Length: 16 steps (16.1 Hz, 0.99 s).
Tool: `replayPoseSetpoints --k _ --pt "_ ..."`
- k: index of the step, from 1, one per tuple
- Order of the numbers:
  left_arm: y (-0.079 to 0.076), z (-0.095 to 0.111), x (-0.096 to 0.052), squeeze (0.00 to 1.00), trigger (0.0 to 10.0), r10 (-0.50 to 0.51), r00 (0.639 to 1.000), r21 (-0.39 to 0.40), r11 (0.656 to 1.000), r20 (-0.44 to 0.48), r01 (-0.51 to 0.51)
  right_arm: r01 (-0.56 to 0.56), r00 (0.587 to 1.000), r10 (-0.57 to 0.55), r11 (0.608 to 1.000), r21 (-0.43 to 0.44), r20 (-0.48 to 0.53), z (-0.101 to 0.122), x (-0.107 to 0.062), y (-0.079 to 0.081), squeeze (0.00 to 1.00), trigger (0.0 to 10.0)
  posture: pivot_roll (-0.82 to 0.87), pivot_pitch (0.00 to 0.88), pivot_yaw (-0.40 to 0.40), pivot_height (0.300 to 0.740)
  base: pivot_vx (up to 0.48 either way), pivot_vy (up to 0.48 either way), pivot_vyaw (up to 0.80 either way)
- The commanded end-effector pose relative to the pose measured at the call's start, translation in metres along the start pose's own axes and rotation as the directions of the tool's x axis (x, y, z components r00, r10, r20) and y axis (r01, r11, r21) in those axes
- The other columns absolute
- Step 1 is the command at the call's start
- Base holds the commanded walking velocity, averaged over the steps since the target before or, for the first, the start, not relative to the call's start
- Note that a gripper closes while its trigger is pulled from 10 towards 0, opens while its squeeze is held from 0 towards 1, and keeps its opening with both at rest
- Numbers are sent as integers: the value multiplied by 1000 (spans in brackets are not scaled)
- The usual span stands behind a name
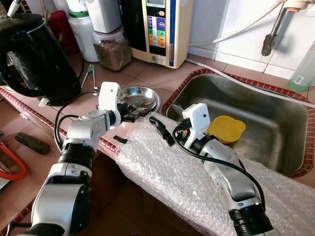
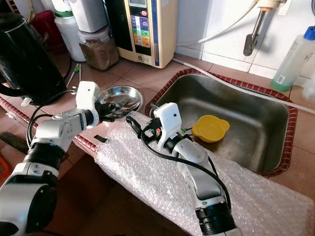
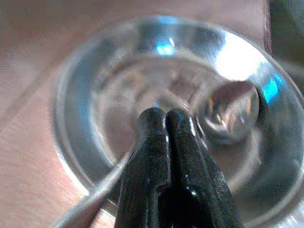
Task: Kitchen organization
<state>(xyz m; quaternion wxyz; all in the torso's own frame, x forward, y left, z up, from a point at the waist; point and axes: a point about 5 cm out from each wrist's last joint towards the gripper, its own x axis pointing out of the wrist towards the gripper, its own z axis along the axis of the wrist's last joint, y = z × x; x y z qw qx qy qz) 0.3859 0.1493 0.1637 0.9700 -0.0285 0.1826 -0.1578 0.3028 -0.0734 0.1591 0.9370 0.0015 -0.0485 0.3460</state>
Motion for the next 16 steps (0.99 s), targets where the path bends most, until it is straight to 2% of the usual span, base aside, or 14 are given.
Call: replayPoseSetpoints --k 1,2,4,6,7,8,11,13,16 --pt "5 11 -4 0 0 36 997 17 999 63 -37 -7 1000 7 1000 -2 22 5 3 1 0 10000 -66 22 76 740 0 0 0" --pt "6 17 -4 0 0 57 992 3 998 109 -58 -9 1000 9 1000 -4 23 5 4 1 0 10000 -65 21 75 740 0 0 0" --pt "8 21 -6 0 0 74 987 -2 997 142 -74 -8 1000 8 1000 -7 21 4 5 1 0 10000 -65 22 74 740 0 0 0" --pt "11 24 -8 0 0 94 983 59 993 156 -104 -2 1000 3 1000 -9 22 4 5 1 0 10000 -65 24 77 740 0 0 0" --pt "18 25 -8 184 10000 111 983 92 988 145 -125 2 1000 -1 1000 -7 22 4 5 1 0 10000 -65 26 79 740 0 0 0" --pt "22 26 -9 1000 10000 115 983 96 987 145 -130 2 1000 -2 1000 -8 22 4 4 1 0 10000 -65 26 80 740 0 0 0" --pt "34 31 -8 1000 10000 113 986 95 988 122 -125 3 1000 -3 1000 -5 23 3 5 3 0 10000 -70 28 80 740 0 0 0" --pt "35 33 -7 1000 10000 102 988 105 988 112 -114 3 1000 -2 1000 -6 22 3 4 3 0 10000 -77 32 81 740 0 0 0" --pt "34 26 -4 1000 10000 39 998 166 985 43 -46 9 1000 -9 1000 -10 12 1 -1 2 0 10000 -84 45 86 740 0 0 0"
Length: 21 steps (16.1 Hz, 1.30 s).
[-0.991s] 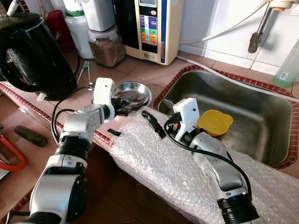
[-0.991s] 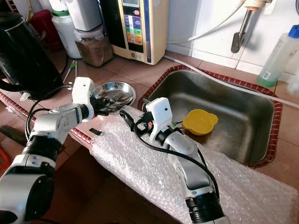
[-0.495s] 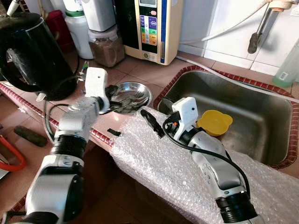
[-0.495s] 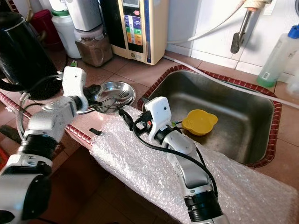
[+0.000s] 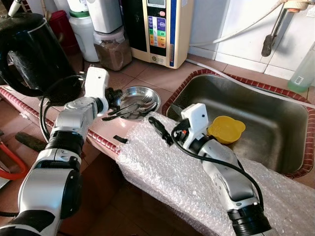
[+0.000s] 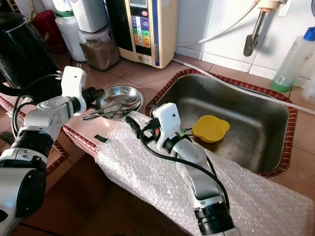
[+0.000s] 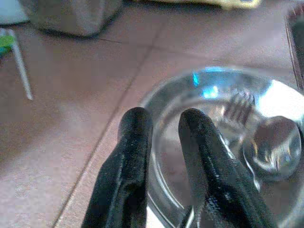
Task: Kitchen organization
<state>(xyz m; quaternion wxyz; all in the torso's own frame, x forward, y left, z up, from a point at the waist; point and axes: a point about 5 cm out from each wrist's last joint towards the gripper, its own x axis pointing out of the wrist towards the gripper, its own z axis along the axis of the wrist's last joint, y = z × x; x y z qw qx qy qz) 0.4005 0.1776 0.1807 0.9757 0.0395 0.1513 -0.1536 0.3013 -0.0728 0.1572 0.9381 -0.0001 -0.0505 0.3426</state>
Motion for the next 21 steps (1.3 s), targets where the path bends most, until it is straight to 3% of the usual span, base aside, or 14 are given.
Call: replayPoseSetpoints --k 1,5,8,15,19,20,21 --pt "6 2 -1 1000 10000 4 1000 50 999 -17 -3 5 1000 -5 1000 -3 9 3 -1 1 0 10000 -86 48 87 740 0 0 0" --pt "12 -4 -2 1000 10000 13 999 90 996 -44 -9 3 1000 -3 1000 0 6 2 -2 3 0 10000 -88 56 80 740 0 0 0" --pt "17 -2 -2 1000 10000 46 999 71 997 -24 -44 2 1000 -2 1000 -2 5 3 -3 3 0 10000 -89 58 78 740 0 0 0" --pt "8 0 4 1000 10000 24 999 57 998 -34 -22 -8 1000 8 1000 -2 5 3 -2 5 0 10000 -96 61 85 740 0 0 0" --pt "-5 -12 7 1000 10000 -80 990 98 991 -117 92 -168 985 169 985 27 -26 2 -10 18 0 10000 -100 68 88 740 0 0 0" --pt "-5 -14 7 769 10000 -85 988 101 990 -128 99 -171 985 172 985 25 -30 2 -10 18 0 10000 -100 69 88 740 0 0 0" --pt "-5 -16 7 431 10000 -91 986 104 989 -139 106 -170 985 171 985 24 -31 2 -10 17 0 10000 -100 69 88 740 0 0 0"
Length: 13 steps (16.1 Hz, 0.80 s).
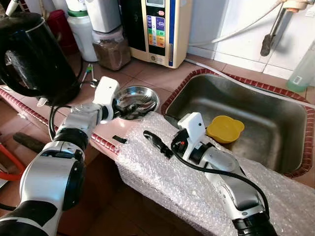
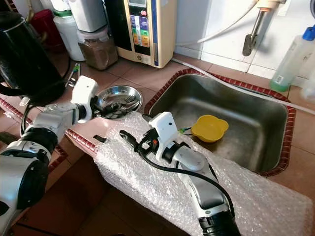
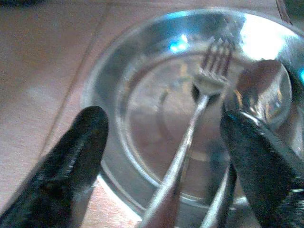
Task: Kitchen organization
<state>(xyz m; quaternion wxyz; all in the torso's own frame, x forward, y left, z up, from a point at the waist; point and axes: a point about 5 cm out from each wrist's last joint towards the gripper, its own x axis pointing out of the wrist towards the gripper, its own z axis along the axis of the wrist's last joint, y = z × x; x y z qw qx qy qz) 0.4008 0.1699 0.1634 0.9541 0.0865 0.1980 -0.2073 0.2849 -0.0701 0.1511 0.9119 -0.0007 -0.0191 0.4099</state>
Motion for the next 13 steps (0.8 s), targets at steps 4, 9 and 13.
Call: replayPoseSetpoints --k 4,9,13 --pt "3 -5 -3 0 0 -49 996 37 998 -78 52 -58 998 58 998 -1 16 6 1 7 0 10000 -94 65 91 740 0 0 0" --pt "4 -6 -5 0 0 -66 993 45 997 -99 70 -83 996 83 997 4 6 5 0 9 0 10000 -91 55 92 740 0 0 0" --pt "6 -5 -6 0 0 -67 992 39 997 -105 71 -103 994 103 994 -26 -25 3 -2 10 0 10000 -100 63 95 740 0 0 0"
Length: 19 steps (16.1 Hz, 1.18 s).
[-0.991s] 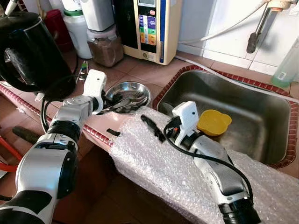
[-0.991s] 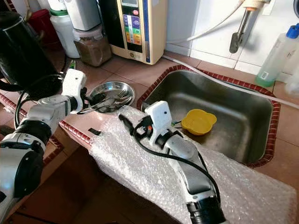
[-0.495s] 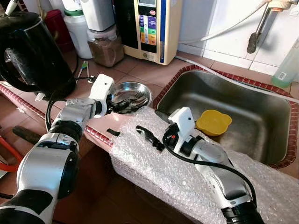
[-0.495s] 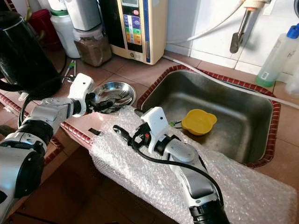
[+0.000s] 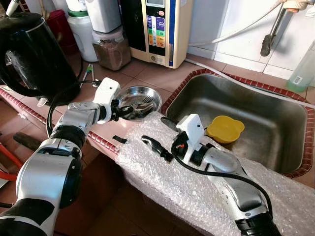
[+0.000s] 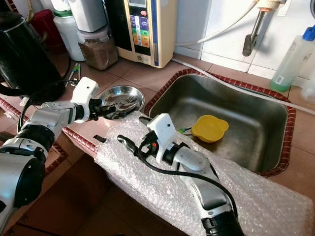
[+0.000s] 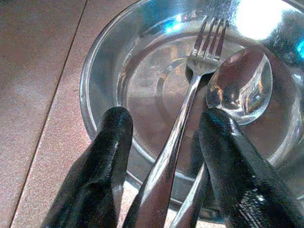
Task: Kitchen organization
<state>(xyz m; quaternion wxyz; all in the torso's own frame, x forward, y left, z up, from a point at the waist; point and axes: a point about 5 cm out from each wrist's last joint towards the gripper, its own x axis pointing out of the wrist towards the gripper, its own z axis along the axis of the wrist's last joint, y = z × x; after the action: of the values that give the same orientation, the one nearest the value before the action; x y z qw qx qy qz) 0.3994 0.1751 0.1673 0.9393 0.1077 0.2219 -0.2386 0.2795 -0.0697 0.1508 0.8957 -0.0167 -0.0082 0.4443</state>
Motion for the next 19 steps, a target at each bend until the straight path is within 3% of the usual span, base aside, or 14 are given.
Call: replayPoseSetpoints --k 1,11,19 --pt "2 -6 -1 0 0 -8 999 -2 1000 -46 8 -29 1000 29 1000 -13 -3 1 -1 6 0 10000 -105 66 94 740 0 0 0" --pt "3 -4 -2 0 0 5 1000 -24 1000 -19 -6 -9 1000 8 999 -36 -26 -1 -6 2 0 10000 -103 76 84 740 0 0 0" --pt "16 25 -9 0 0 142 981 -77 988 132 -133 20 1000 -20 999 -44 -17 -1 -2 -2 0 10000 -84 66 84 740 0 0 0"
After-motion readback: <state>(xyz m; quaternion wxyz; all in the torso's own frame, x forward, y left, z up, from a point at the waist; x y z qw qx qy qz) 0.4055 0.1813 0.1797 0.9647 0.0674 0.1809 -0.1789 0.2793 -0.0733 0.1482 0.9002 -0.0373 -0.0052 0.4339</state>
